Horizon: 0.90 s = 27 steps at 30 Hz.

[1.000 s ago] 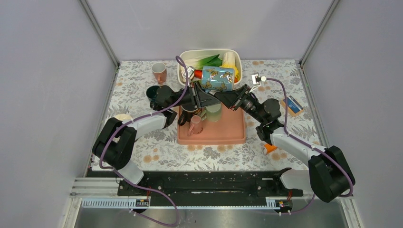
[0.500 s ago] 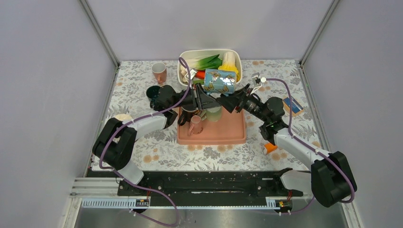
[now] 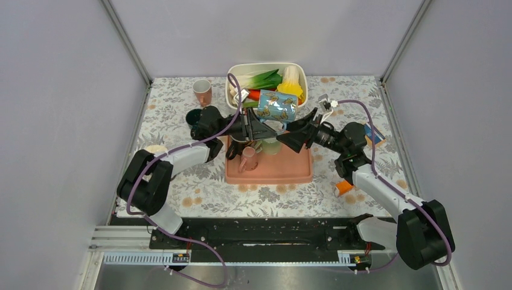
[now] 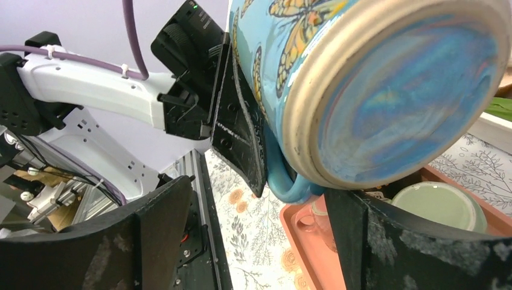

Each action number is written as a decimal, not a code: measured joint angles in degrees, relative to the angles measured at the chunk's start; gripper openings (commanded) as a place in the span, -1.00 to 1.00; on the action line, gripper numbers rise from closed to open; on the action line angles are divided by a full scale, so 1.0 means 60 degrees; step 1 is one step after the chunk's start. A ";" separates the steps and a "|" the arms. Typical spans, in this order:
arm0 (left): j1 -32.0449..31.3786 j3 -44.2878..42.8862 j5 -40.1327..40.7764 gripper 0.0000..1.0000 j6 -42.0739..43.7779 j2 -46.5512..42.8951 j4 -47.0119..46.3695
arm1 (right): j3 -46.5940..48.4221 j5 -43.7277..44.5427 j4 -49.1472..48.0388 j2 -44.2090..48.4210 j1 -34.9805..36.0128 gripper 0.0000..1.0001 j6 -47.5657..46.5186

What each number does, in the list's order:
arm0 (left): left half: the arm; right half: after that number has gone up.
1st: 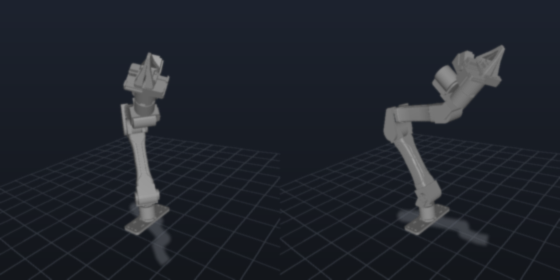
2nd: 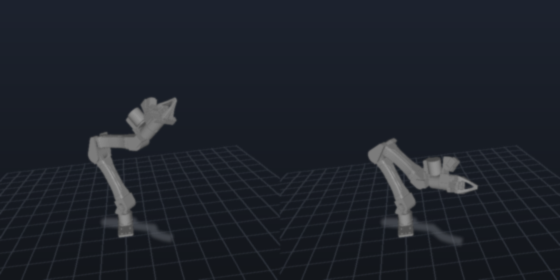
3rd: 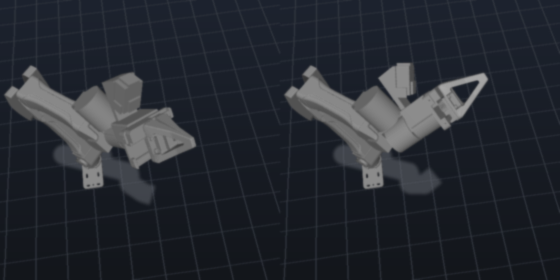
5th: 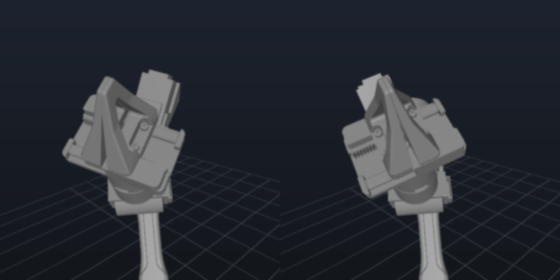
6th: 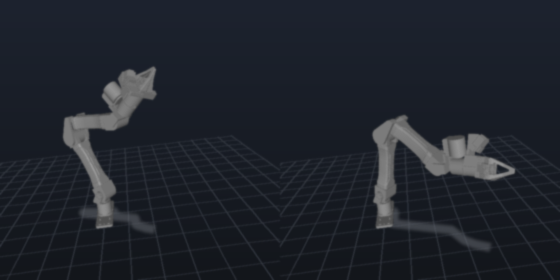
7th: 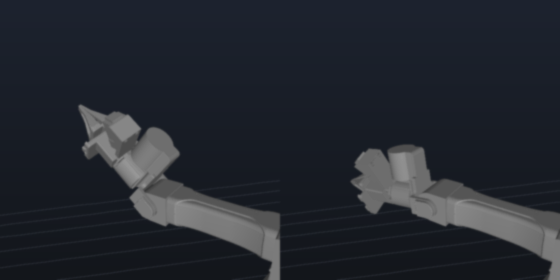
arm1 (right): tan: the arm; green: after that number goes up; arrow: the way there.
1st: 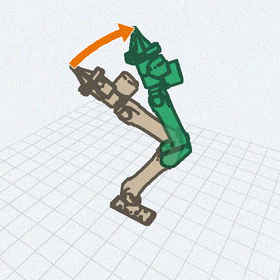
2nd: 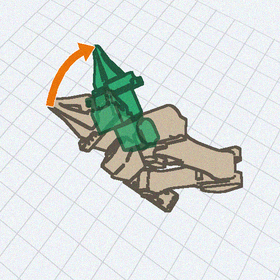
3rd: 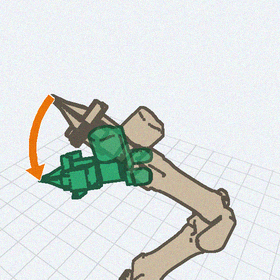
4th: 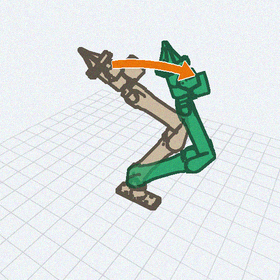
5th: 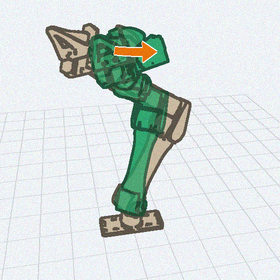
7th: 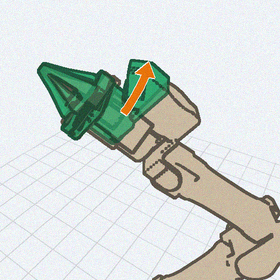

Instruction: Turn the mug right side up

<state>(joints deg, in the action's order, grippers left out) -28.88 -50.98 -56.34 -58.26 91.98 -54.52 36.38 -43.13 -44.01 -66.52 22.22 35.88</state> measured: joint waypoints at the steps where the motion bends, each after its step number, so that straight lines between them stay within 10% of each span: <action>1: 0.0073 0.0000 -0.0098 -1.00 0.0004 0.0000 0.0036 | 0.0000 -0.0146 0.0036 0.0026 -0.0069 0.83 -0.0029; 16: 0.1800 0.1086 -0.1319 -1.00 -0.0331 0.0000 0.0033 | -0.0426 -0.1005 0.0659 0.1191 -0.0397 0.93 -0.1676; 27: 0.3697 0.2087 -0.2346 -1.00 -0.2277 0.0219 -0.2903 | -0.0572 -0.0998 0.1173 0.1300 -0.0412 0.94 -0.2310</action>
<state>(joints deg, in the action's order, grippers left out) -6.70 -38.46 -70.41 -71.92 93.30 -71.94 32.95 -49.12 -36.97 -58.72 19.75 22.02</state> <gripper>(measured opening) 0.274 0.965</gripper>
